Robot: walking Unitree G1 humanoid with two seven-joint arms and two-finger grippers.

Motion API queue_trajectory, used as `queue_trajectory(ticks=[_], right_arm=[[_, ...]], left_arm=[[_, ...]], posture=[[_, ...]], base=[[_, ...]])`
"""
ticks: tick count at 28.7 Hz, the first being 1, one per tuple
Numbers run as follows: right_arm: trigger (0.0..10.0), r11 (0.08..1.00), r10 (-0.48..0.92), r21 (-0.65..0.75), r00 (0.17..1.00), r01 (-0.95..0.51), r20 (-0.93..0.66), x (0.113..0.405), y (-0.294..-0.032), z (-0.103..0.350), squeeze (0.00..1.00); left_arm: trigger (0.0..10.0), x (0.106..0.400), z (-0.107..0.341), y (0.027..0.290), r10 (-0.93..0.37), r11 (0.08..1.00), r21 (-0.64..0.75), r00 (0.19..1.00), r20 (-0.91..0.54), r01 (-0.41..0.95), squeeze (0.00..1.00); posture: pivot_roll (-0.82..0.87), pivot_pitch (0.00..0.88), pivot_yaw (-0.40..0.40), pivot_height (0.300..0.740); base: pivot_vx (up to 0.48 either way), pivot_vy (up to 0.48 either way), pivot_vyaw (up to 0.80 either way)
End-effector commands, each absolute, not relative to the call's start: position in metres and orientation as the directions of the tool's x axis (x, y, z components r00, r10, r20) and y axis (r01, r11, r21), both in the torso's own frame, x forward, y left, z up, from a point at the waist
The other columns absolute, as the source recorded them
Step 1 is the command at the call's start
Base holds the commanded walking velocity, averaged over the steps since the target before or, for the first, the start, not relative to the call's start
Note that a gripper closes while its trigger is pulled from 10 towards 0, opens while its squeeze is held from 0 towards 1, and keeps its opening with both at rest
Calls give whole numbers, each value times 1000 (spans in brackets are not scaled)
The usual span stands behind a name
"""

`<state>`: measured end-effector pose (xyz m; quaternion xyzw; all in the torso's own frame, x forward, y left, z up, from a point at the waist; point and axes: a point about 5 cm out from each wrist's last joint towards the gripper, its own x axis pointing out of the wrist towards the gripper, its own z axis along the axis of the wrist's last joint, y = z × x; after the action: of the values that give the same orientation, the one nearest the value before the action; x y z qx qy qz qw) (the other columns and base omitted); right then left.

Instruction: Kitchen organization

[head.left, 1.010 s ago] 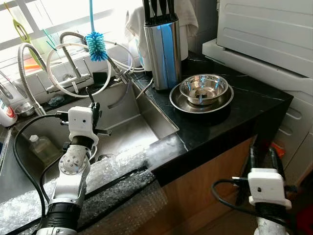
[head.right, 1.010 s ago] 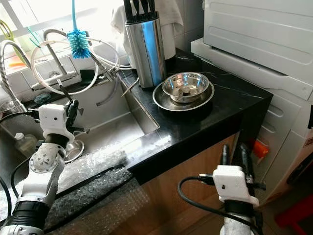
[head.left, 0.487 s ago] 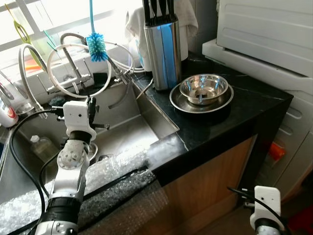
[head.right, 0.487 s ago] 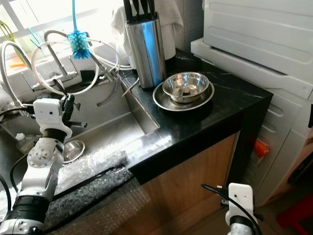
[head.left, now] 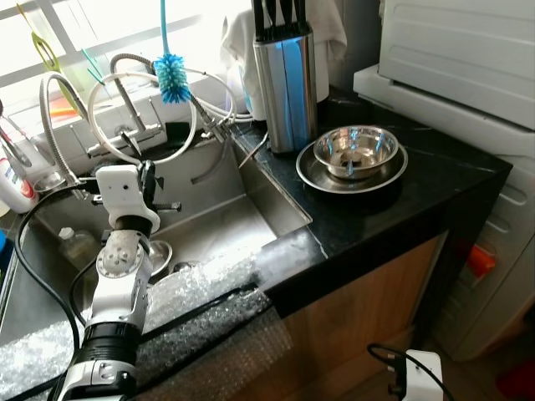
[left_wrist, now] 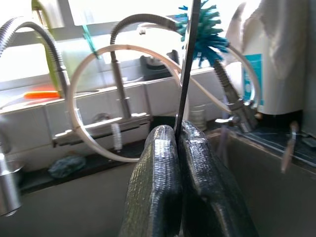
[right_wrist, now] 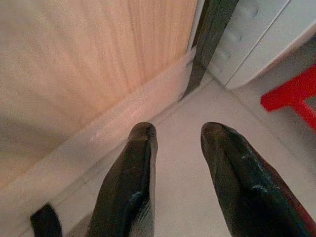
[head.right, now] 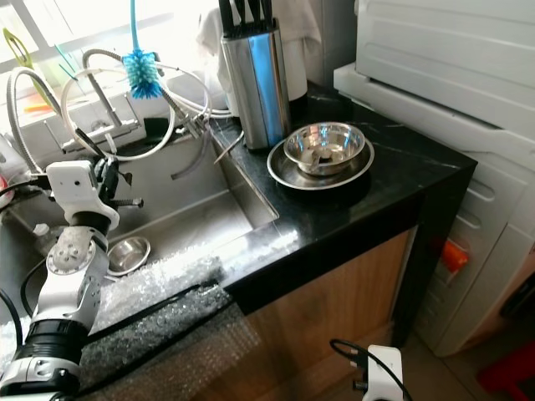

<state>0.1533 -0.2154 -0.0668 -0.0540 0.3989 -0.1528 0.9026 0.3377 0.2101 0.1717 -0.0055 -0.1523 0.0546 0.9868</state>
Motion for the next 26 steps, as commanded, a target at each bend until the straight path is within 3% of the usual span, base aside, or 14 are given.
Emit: queue_trajectory(ticks=[1, 5, 10, 26], right_arm=[[10000, 953, -295, -185, 600, 239, -744, 148, -208, -77, 0], [10000, 955, -288, -186, 580, 230, -762, 143, -207, -81, 0], [10000, 960, -269, -179, 531, 216, -803, 131, -204, -94, 0], [10000, 960, -268, -175, 534, 218, -802, 132, -204, -97, 0]], left_arm=[[10000, 341, 168, 221, 170, 985, -85, 950, 260, -152, 0], [10000, 343, 166, 223, 186, 981, -102, 952, 242, -166, 0], [10000, 356, 154, 238, 288, 950, -158, 952, 101, -270, 0], [10000, 360, 153, 239, 294, 947, -165, 951, 95, -276, 0]], posture=[[-165, 0, 209, 740], [-165, 0, 209, 740], [-164, 0, 214, 740], [-164, 0, 214, 740]], base=[[0, 0, 0], [0, 0, 0], [0, 0, 0], [0, 0, 0]])
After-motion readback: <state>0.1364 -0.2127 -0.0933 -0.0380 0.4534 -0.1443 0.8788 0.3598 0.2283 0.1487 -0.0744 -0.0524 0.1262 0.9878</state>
